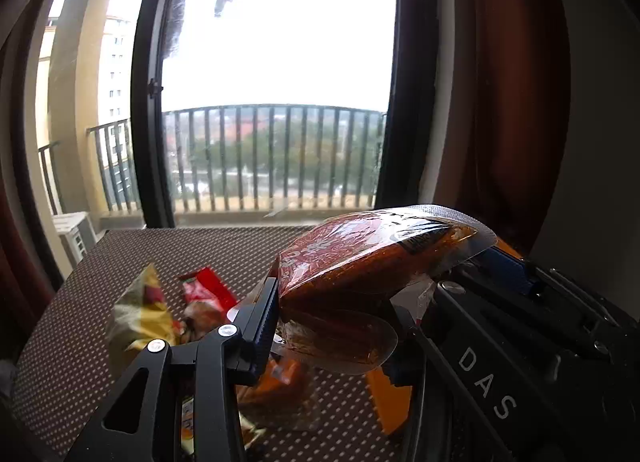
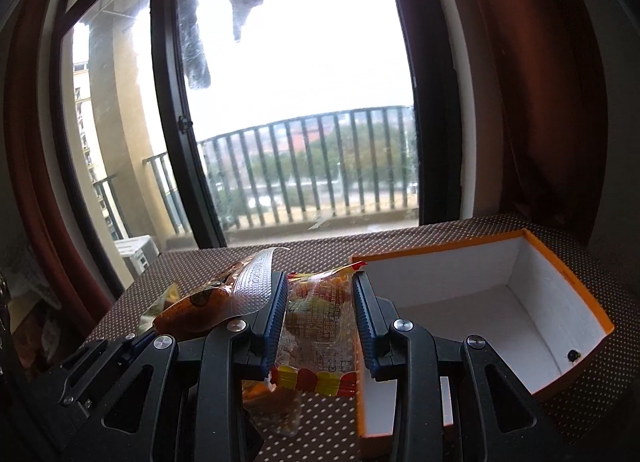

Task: Organize snacks
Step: 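Lift and carry both held packets over the orange box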

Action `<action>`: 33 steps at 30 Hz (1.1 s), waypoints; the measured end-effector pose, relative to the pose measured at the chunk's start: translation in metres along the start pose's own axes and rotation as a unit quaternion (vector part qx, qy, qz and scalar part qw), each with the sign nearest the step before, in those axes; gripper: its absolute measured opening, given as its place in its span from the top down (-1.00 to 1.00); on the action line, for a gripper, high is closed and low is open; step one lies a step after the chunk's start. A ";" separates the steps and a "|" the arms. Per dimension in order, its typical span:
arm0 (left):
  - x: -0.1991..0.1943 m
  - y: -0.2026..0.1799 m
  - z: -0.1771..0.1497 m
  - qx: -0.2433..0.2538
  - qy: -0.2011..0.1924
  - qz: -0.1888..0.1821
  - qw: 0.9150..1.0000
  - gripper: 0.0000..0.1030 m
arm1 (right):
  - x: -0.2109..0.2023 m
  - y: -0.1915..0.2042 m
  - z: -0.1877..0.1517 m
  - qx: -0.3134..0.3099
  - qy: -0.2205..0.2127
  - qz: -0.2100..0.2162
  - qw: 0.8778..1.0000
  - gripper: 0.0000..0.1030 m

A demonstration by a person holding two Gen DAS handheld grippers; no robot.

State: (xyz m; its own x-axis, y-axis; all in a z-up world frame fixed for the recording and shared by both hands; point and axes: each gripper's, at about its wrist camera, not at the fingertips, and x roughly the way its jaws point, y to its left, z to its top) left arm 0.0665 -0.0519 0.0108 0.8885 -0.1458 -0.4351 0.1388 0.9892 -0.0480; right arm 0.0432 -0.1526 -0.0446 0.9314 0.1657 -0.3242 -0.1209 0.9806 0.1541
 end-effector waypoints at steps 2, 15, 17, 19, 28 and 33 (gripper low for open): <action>0.006 -0.005 0.004 0.002 -0.003 -0.005 1.000 0.15 | 0.001 -0.005 0.004 0.003 -0.005 -0.004 1.000 0.29; 0.061 -0.035 0.027 0.037 -0.005 -0.054 0.998 0.15 | 0.014 -0.053 0.024 0.024 -0.027 -0.050 0.998 0.29; 0.072 -0.037 0.030 0.041 0.003 -0.063 0.997 0.15 | 0.016 -0.062 0.026 0.028 -0.028 -0.060 0.997 0.29; 0.085 -0.040 0.033 0.044 0.012 -0.072 0.996 0.15 | 0.020 -0.070 0.026 0.033 -0.026 -0.069 0.997 0.29; 0.143 -0.052 0.041 0.055 0.068 -0.101 0.991 0.15 | 0.043 -0.108 0.028 0.048 -0.002 -0.103 0.994 0.29; 0.181 -0.063 0.041 0.069 0.137 -0.130 0.980 0.15 | 0.060 -0.129 0.023 0.065 0.022 -0.120 0.990 0.29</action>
State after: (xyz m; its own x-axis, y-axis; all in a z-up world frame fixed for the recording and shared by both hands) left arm 0.2361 -0.1418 -0.0284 0.6670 -0.3636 -0.6503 0.4189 0.9048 -0.0762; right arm 0.1222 -0.2716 -0.0623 0.9118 -0.0639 -0.4056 0.1508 0.9710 0.1858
